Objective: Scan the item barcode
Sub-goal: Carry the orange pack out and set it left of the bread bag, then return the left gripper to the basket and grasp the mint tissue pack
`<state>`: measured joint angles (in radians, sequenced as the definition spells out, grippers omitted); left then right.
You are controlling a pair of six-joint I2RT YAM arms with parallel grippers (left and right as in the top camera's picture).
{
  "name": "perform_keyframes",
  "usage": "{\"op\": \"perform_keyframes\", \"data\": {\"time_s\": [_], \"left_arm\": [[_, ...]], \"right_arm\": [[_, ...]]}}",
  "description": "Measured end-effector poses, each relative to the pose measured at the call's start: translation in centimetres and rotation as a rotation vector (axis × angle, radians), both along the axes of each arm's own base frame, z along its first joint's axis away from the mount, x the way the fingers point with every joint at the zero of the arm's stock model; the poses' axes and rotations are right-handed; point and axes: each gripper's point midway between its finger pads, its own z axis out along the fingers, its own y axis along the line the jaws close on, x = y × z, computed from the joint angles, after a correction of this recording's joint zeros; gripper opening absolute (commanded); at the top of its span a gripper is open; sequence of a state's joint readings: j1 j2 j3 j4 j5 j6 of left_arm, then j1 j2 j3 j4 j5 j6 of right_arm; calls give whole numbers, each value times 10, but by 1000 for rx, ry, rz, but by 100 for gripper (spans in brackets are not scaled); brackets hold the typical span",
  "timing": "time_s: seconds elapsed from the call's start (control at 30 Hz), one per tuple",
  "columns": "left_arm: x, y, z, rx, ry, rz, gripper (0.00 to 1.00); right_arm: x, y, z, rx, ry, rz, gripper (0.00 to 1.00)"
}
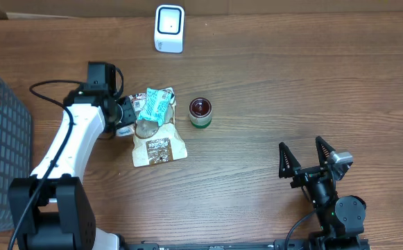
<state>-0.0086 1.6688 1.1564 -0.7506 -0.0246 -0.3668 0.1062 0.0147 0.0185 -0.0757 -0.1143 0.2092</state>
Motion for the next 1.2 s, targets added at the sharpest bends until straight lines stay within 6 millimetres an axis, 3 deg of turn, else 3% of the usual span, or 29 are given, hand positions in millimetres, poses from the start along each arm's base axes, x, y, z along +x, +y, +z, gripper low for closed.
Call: {"op": "perform_keyframes", "data": {"time_s": [0.23,0.33,0.4,0.5,0.53,0.7,0.8,1.0,1.17,1.2], "left_arm": [[2,3,2,19,-9,-3,60],[6,5,19,20,-6,0,61],[18,7,44,20,-47,7,64],[37,13,94,17,-139,16,67],[43,16,120,19,-187,20,68],[42,30,209,31,-309,31,69],[34,43,249,43,-367,50,70],[9,99,298,86,-442,183,69],[-23,157,301,113,-421,359,72],[-37,178,298,115,-404,435,72]], "right_arm": [[0,0,0,0,0,0,100],[0,0,0,0,0,0,100],[0,0,0,-1,-1,0,100],[0,0,0,0,0,0,100],[0,0,0,0,-1,0,100],[0,0,0,0,0,0,100],[0,0,0,0,0,0,100],[0,0,0,0,0,0,100],[0,0,0,0,0,0,100],[0,0,0,0,0,0,100]]}}
